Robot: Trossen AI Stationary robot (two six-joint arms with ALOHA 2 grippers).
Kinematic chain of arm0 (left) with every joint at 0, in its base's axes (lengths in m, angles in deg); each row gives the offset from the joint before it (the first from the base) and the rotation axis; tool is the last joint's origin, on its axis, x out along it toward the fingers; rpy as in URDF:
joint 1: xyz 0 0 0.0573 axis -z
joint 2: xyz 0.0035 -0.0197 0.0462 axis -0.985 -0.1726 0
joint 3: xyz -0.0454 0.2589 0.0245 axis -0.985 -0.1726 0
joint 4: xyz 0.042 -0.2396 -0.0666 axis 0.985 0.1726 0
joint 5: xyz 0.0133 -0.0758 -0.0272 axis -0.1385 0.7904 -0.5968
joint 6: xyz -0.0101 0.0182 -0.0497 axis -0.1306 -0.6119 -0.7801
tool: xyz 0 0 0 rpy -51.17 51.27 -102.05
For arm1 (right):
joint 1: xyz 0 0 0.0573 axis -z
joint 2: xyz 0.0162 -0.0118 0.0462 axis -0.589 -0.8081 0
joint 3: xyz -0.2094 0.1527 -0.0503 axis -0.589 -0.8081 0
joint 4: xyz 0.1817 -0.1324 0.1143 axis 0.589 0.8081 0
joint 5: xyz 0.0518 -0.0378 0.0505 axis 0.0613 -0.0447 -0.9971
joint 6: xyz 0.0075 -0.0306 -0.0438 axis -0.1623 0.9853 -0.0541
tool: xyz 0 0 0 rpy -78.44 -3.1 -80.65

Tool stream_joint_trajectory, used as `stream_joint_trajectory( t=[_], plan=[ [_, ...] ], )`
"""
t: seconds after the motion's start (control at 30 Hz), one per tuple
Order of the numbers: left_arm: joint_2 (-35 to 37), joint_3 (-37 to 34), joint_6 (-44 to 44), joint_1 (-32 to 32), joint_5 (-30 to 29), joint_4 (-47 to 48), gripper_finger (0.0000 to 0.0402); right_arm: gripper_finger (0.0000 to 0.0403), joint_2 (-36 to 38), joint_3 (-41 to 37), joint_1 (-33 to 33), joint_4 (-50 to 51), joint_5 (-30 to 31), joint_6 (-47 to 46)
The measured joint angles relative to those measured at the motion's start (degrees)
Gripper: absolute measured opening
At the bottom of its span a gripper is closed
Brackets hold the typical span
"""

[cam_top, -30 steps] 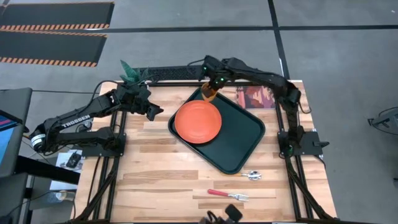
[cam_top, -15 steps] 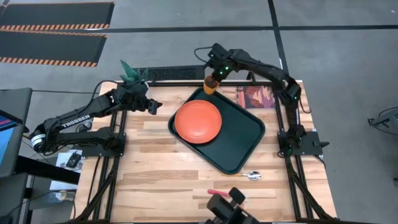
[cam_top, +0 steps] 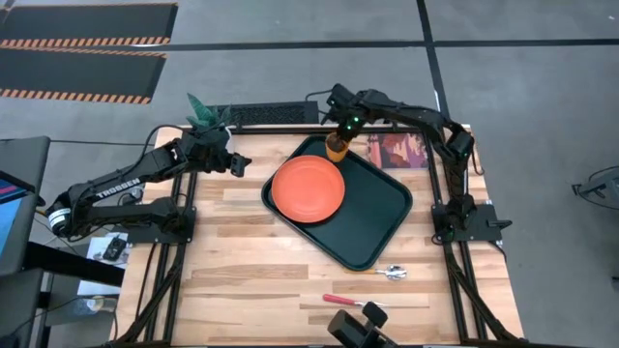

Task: Pick and place plate/cup/fork/spoon on tray
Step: Put the yellow cup on the black tray above the orange plate

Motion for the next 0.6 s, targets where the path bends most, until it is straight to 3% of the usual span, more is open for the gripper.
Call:
stream_joint_trajectory(
  t=[0.37,0.6],
  plan=[
    [0.0,0.0,-0.3,0.0,-1.2,0.0,0.0171,0.0009,0.5,-2.4,-1.0,-3.8,-1.1,-2.2],
    [0.0,0.0,0.0,0.0,-1.2,0.0,0.0171,0.0050,0.5,-2.4,-0.9,-3.7,-1.1,-2.5]
  ],
)
